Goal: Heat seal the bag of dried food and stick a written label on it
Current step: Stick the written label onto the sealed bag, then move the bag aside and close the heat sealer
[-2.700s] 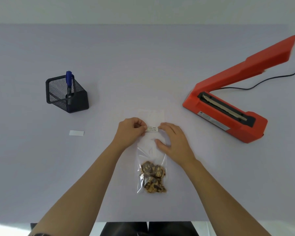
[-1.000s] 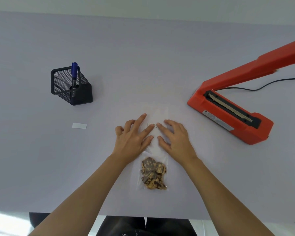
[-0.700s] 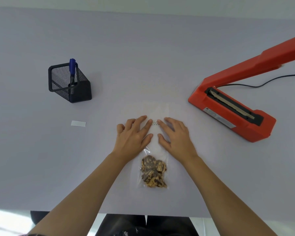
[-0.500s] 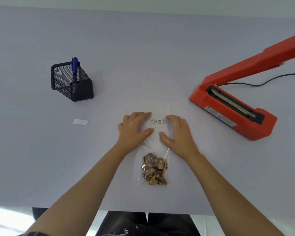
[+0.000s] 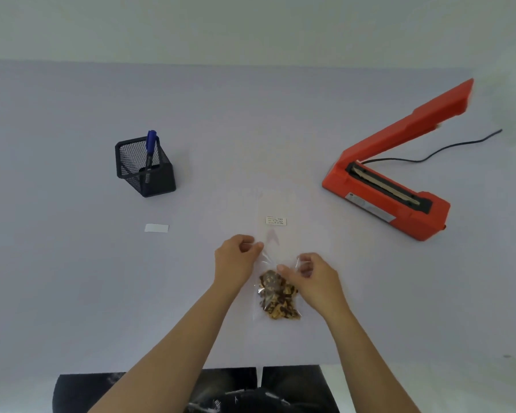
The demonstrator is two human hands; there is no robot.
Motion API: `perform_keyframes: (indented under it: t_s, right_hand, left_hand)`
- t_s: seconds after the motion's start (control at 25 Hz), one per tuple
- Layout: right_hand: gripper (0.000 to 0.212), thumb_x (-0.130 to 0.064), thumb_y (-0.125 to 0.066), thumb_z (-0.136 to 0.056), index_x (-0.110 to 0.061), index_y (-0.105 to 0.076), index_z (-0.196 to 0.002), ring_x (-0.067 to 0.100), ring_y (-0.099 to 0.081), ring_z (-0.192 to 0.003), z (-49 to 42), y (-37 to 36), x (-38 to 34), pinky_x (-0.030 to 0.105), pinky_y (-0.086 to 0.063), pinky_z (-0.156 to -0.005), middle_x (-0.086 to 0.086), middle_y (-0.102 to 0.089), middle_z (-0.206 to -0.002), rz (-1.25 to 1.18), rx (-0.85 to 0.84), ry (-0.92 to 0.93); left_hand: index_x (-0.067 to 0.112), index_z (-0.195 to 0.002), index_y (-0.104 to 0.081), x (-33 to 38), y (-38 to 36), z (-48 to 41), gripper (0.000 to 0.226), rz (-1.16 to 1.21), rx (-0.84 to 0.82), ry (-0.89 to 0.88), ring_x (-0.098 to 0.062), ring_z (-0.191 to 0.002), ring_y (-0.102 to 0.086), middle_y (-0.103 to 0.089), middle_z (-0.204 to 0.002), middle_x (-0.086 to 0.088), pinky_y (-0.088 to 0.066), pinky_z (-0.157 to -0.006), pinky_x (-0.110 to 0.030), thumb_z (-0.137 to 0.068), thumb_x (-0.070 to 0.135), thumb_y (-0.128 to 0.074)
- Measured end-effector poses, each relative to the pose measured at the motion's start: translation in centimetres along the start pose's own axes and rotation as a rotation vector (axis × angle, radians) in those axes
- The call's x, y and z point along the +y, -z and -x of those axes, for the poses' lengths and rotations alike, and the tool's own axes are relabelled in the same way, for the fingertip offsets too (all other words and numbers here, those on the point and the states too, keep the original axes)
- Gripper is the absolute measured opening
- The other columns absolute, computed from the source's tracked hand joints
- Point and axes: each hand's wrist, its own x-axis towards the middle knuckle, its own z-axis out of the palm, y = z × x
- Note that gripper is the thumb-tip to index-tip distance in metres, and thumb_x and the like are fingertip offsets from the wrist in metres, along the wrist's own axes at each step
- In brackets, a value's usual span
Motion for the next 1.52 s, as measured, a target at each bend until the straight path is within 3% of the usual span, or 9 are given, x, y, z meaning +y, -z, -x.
perform_keyframes:
  t_s: [0.08,0.16,0.36,0.56,0.76,0.92,1.04,1.2,1.52]
  right_hand:
    - [0.075,-0.036,-0.081,-0.065,-0.016,-0.042,-0.126,0.017,-0.057,-0.092,1.1,-0.8,0.0,0.032,-0.048,-0.085,0.001,-0.055,-0.104,0.009,-0.046,-0.005]
    - [0.082,-0.031,-0.082,-0.065,-0.017,-0.036,-0.131,0.018,-0.058,-0.094,1.6,-1.6,-0.2,0.034,-0.050,-0.086,0.000,-0.054,-0.103,0.003,-0.025,0.021]
    - [0.076,-0.024,-0.081,-0.068,-0.020,-0.037,-0.131,0.004,-0.057,-0.082,0.0,-2.0,-4.1,0.014,-0.044,-0.066,-0.003,-0.055,-0.097,-0.110,0.026,0.153]
    - [0.077,-0.025,-0.079,-0.071,-0.022,-0.036,-0.135,0.000,-0.055,-0.085,-6.9,-1.1,-11.4,0.018,-0.046,-0.074,-0.009,-0.055,-0.097,-0.152,0.071,0.297]
    - [0.080,-0.022,-0.077,-0.074,-0.018,-0.032,-0.140,0.010,-0.056,-0.089,-17.2,-0.2,-17.2,0.023,-0.044,-0.082,-0.004,-0.055,-0.102,-0.127,0.081,0.318]
    - [0.083,-0.025,-0.076,-0.074,-0.013,-0.030,-0.142,0.017,-0.056,-0.102,-23.3,-0.4,-18.5,0.028,-0.044,-0.092,0.002,-0.056,-0.109,-0.104,0.061,0.266]
    - [0.087,-0.028,-0.078,-0.072,-0.010,-0.029,-0.142,0.019,-0.055,-0.102,-26.5,0.0,-19.4,0.031,-0.044,-0.096,0.000,-0.053,-0.101,-0.075,0.023,0.232]
    - [0.087,-0.030,-0.078,-0.071,-0.009,-0.030,-0.141,0.020,-0.054,-0.106,-28.0,0.2,-19.9,0.036,-0.044,-0.099,0.002,-0.052,-0.107,-0.040,0.014,0.232]
    - [0.085,-0.032,-0.074,-0.075,-0.008,-0.028,-0.142,0.018,-0.049,-0.112,-28.0,0.0,-20.6,0.024,-0.036,-0.094,0.009,-0.048,-0.126,0.030,0.015,0.218]
  left_hand:
    - [0.015,-0.093,-0.069,0.0,0.2,-0.3,0.011,0.082,-0.016,0.011,-0.018,-0.079,-0.063,-0.066,-0.079,0.002,-0.057,-0.079,-0.041,-0.083,0.018,-0.067]
    - [0.018,-0.085,-0.068,0.3,0.8,-0.4,0.004,0.126,-0.034,0.003,-0.018,-0.075,-0.062,-0.064,-0.075,0.001,-0.057,-0.069,-0.035,-0.083,0.015,-0.066]
    - [0.014,-0.087,-0.068,3.8,3.9,-2.4,0.004,0.262,-0.062,-0.085,-0.014,-0.070,-0.061,-0.064,-0.077,-0.002,-0.052,-0.056,-0.021,-0.086,0.012,-0.065]
    - [0.012,-0.090,-0.068,10.6,6.4,-9.9,0.005,0.306,-0.014,-0.189,-0.013,-0.069,-0.060,-0.064,-0.078,-0.003,-0.052,-0.057,-0.023,-0.086,0.013,-0.065]
    - [0.008,-0.092,-0.066,16.5,6.1,-19.7,0.007,0.303,0.006,-0.146,-0.014,-0.069,-0.059,-0.062,-0.078,-0.003,-0.054,-0.059,-0.025,-0.086,0.011,-0.065]
    - [0.005,-0.093,-0.067,17.7,4.7,-26.1,0.009,0.248,0.012,-0.099,-0.014,-0.066,-0.059,-0.063,-0.080,-0.005,-0.056,-0.058,-0.024,-0.085,0.009,-0.065]
    - [0.007,-0.091,-0.069,17.7,3.9,-28.9,0.009,0.206,0.065,-0.073,-0.016,-0.067,-0.061,-0.066,-0.081,-0.006,-0.056,-0.058,-0.022,-0.084,0.010,-0.065]
    - [0.007,-0.095,-0.069,17.7,3.5,-30.2,0.012,0.159,0.099,-0.096,-0.016,-0.069,-0.062,-0.066,-0.082,-0.004,-0.055,-0.060,-0.023,-0.086,0.011,-0.063]
    - [0.007,-0.100,-0.067,18.0,3.8,-30.9,0.017,-0.030,0.117,-0.217,-0.029,-0.088,-0.067,-0.070,-0.094,-0.011,-0.054,-0.086,-0.042,-0.086,0.016,-0.063]
